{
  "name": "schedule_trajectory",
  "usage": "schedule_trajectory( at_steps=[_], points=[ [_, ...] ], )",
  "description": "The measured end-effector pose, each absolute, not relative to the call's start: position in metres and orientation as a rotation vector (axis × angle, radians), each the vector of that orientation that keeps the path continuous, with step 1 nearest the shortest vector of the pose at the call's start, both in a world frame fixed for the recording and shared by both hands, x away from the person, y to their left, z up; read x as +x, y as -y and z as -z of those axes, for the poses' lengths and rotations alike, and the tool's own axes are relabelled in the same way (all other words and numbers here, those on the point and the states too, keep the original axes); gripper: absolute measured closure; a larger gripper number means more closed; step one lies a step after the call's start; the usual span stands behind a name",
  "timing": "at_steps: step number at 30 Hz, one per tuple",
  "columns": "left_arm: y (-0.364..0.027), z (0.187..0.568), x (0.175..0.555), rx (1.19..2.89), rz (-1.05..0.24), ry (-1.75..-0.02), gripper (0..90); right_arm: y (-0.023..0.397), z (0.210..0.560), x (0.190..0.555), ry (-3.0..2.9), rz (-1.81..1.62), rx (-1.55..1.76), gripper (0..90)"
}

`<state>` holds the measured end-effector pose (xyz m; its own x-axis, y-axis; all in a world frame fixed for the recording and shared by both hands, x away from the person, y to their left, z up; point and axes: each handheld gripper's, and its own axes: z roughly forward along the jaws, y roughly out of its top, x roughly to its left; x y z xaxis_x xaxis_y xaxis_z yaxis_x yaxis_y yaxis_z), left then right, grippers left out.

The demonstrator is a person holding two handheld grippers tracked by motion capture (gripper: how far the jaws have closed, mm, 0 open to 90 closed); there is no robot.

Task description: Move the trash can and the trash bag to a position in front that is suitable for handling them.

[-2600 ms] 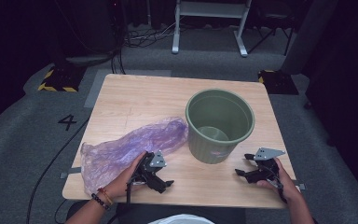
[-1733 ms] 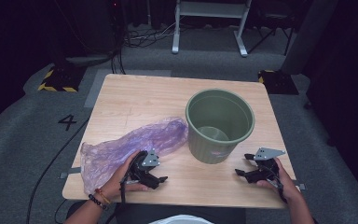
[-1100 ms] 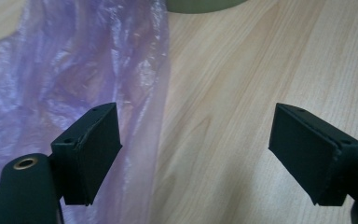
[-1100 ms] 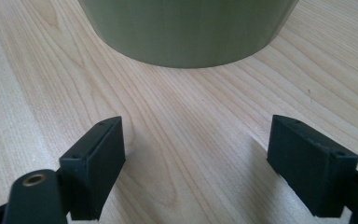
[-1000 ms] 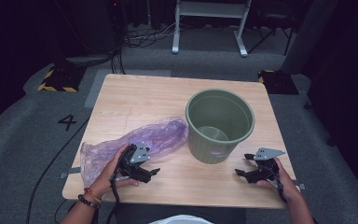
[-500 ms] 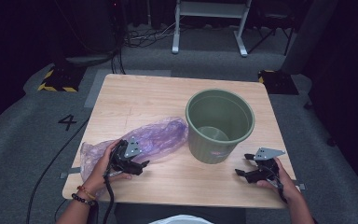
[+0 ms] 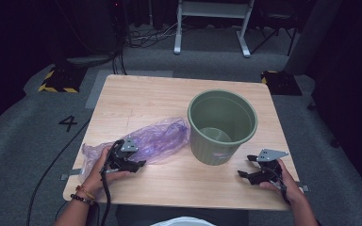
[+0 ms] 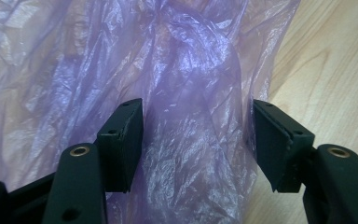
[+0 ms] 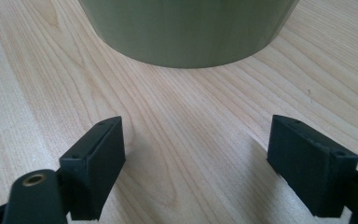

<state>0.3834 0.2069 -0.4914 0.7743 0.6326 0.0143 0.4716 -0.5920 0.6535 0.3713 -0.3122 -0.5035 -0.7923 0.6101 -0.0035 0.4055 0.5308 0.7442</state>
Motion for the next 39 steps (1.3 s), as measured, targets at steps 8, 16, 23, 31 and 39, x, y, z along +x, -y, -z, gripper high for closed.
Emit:
schedule_trajectory(
  at_steps=[8, 16, 23, 31, 39],
  points=[
    [-0.206, 0.496, 0.385, 2.274, -0.315, -0.826, 31.8, 0.312, 0.503, 0.371, -2.509, -1.117, 0.852, 18.8],
    [-0.204, 0.500, 0.386, 2.237, -0.333, -0.831, 28.3, 0.312, 0.503, 0.371, -2.508, -1.117, 0.851, 18.8],
    [-0.198, 0.502, 0.390, 2.201, -0.363, -0.871, 27.9, 0.312, 0.503, 0.371, -2.509, -1.117, 0.853, 18.7],
    [-0.190, 0.503, 0.403, 2.180, -0.383, -0.900, 27.2, 0.312, 0.503, 0.371, -2.509, -1.117, 0.854, 18.7],
    [-0.182, 0.502, 0.414, 2.172, -0.397, -0.935, 26.3, 0.312, 0.503, 0.371, -2.509, -1.117, 0.854, 18.7]
  ],
)
